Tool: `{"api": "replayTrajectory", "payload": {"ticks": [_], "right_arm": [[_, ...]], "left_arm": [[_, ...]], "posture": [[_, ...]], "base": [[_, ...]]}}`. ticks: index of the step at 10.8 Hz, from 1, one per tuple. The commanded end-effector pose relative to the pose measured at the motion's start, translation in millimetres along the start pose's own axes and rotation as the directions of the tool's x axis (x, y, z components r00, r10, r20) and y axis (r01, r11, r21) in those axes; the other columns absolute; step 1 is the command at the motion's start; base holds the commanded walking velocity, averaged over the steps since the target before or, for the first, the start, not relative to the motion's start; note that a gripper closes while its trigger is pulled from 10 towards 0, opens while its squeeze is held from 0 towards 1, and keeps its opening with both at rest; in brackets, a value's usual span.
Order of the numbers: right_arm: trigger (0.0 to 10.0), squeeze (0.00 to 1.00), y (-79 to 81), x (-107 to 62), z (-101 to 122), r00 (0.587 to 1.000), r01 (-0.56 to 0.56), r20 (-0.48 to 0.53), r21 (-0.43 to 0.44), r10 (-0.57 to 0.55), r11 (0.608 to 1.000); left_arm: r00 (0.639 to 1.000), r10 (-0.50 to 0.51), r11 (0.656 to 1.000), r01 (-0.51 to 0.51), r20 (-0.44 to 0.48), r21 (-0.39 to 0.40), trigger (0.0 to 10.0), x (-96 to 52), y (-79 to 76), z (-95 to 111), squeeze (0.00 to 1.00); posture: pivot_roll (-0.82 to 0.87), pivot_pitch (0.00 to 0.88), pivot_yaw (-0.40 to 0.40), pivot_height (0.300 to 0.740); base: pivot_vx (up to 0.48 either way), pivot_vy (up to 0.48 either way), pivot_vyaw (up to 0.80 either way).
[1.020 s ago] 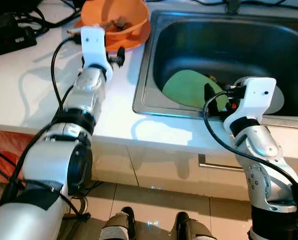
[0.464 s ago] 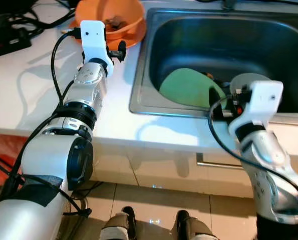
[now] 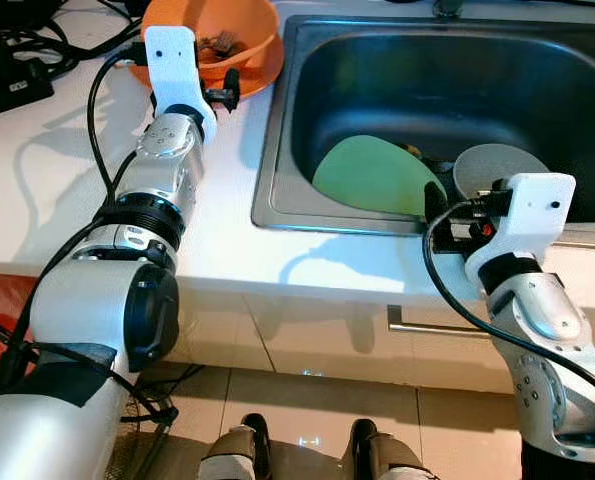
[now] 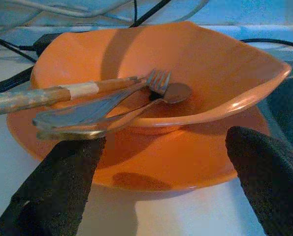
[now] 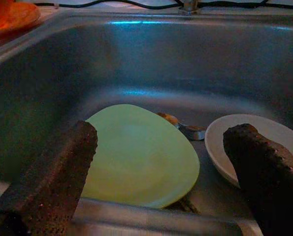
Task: Kitchen organization
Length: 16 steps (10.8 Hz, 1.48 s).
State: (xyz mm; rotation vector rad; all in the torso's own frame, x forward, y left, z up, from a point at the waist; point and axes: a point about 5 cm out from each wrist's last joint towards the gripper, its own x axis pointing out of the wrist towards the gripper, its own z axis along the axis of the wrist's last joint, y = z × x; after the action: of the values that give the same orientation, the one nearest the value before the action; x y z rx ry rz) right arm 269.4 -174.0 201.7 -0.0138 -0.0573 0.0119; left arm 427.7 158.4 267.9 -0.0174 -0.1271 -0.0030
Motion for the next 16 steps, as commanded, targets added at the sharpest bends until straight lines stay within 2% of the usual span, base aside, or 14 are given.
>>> {"api": "replayTrajectory", "payload": {"ticks": [1, 7, 9, 11, 14, 16], "right_arm": [[10.0, 0.00, -7.1, -5.9, -35, 0.981, 0.038, -0.191, 0.015, -0.034, 0.999], [10.0, 0.00, -6.5, -7.6, -34, 0.980, 0.041, -0.196, 0.013, -0.038, 0.999], [10.0, 0.00, -6.8, -9.1, -35, 0.979, 0.047, -0.197, 0.016, -0.043, 0.999], [10.0, 0.00, -5.1, -9.0, -35, 0.979, 0.046, -0.200, 0.019, -0.042, 0.999], [10.0, 0.00, -3.3, -9.8, -36, 0.979, 0.045, -0.201, 0.024, -0.039, 0.999], [10.0, 0.00, -1.5, -8.5, -37, 0.979, 0.041, -0.203, 0.029, -0.034, 0.999]], "left_arm": [[1.000, 0.021, 1.000, -0.021, -0.002, 0.012, 10.0, 1.1, 4.1, 4, 0.00], [0.994, 0.040, 0.999, -0.039, -0.099, 0.010, 10.0, 0.8, 9.0, -3, 0.00], [0.989, 0.034, 0.999, -0.029, -0.144, 0.035, 10.0, -0.2, 9.8, -10, 0.00], [0.980, 0.029, 0.999, -0.025, -0.195, 0.027, 10.0, -1.5, 11.7, -16, 0.00], [0.976, 0.034, 0.996, -0.014, -0.216, 0.093, 10.0, -2.0, 17.0, -16, 0.00], [0.975, 0.028, 0.996, -0.009, -0.220, 0.087, 10.0, -1.9, 17.7, -15, 0.00]], "posture": [[-0.16, 0.282, 0.090, 0.740], [-0.16, 0.285, 0.100, 0.740], [-0.16, 0.288, 0.104, 0.740], [-0.16, 0.289, 0.107, 0.740], [-0.16, 0.289, 0.109, 0.740], [-0.15, 0.288, 0.107, 0.740]], "base": [[0.000, 0.000, 0.00], [0.000, 0.000, 0.00], [0.000, 0.000, 0.00], [0.000, 0.000, 0.00], [0.000, 0.000, 0.00], [0.000, 0.000, 0.00]]}}
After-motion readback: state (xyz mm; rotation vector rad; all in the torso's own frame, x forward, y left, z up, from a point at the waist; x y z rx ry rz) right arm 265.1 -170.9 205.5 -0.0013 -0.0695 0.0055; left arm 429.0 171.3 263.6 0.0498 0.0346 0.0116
